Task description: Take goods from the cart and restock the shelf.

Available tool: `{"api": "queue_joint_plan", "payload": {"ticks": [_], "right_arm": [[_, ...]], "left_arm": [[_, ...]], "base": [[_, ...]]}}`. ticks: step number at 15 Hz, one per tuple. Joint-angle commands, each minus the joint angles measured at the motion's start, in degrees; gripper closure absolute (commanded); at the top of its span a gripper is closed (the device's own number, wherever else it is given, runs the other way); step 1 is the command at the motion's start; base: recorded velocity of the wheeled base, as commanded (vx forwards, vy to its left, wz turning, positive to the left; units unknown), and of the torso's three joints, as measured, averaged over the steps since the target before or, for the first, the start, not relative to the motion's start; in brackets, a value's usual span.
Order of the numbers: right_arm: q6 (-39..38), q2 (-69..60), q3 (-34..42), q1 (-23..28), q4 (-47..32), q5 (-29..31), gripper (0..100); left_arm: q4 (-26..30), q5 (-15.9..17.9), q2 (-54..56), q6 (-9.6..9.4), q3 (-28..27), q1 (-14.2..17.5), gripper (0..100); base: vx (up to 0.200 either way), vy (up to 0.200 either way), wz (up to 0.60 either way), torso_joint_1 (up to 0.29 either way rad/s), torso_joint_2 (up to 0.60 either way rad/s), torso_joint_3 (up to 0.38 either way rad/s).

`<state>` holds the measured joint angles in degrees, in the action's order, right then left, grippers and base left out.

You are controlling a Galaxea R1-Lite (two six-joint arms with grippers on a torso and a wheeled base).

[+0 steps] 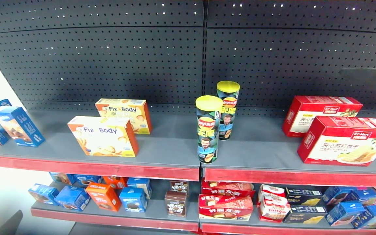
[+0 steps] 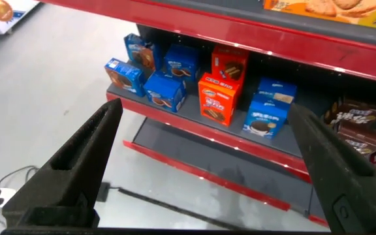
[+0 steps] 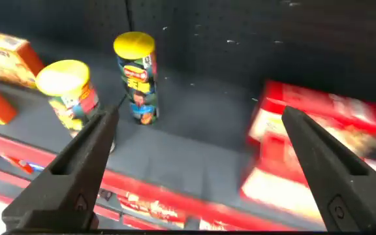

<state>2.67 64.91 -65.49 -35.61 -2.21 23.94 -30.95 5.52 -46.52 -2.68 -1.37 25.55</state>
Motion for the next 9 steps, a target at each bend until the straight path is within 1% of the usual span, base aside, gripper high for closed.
{"api": "queue_joint_plan", "payload": {"ticks": [1, 2, 4, 5, 6, 7, 8, 9], "right_arm": [[-0.82, -11.13, 3.26, 1.77, -3.86, 4.71, 0], [-0.82, -13.41, 5.55, 1.86, -4.12, 5.5, 0], [-0.65, -20.09, 15.13, 2.03, -4.12, 12.71, 0], [-0.65, -24.22, 19.87, 2.21, -4.03, 15.78, 0], [-0.47, -29.76, 24.62, 4.06, -4.3, 17.28, 0], [-0.38, -32.04, 26.02, 6.78, -4.74, 17.28, 0], [-0.38, -33.98, 26.2, 12.58, -6.76, 16.93, 0], [-0.56, -34.33, 25.23, 14.95, -8.43, 16.75, 0]], "left_arm": [[0.19, 0.01, 1.26, 0.05, 0.22, -2.08, 0], [0.81, 0.1, 1.43, 0.05, 0.05, -2.52, 0], [0.98, 0.1, 1.26, -0.04, -0.83, -4.63, 0], [1.07, 0.01, 0.99, 0.05, -2.77, -6.22, 0], [1.33, -0.07, -1.29, 0.05, -5.84, -8.59, 0], [1.33, -0.16, -3.4, 0.05, -7.6, -10.17, 0], [1.33, 0.1, -6.39, -0.39, -9.8, -11.49, 0], [1.33, 0.19, -8.85, -1.1, -11.38, -13.33, 0]], "base": [[0.0, 0.0, 0.0, 0.0, 0.0, 0.0], [0.0, 0.0, 0.0, 0.0, 0.0, 0.0], [0.0, 0.0, 0.0, 0.0, 0.0, 0.0], [0.0, 0.0, 0.0, 0.0, 0.0, 0.0], [0.0, 0.0, 0.0, 0.0, 0.0, 0.0], [0.0, 0.0, 0.0, 0.0, 0.0, 0.0], [0.0, 0.0, 0.0, 0.0, 0.0, 0.0], [0.0, 0.0, 0.0, 0.0, 0.0, 0.0]]}}
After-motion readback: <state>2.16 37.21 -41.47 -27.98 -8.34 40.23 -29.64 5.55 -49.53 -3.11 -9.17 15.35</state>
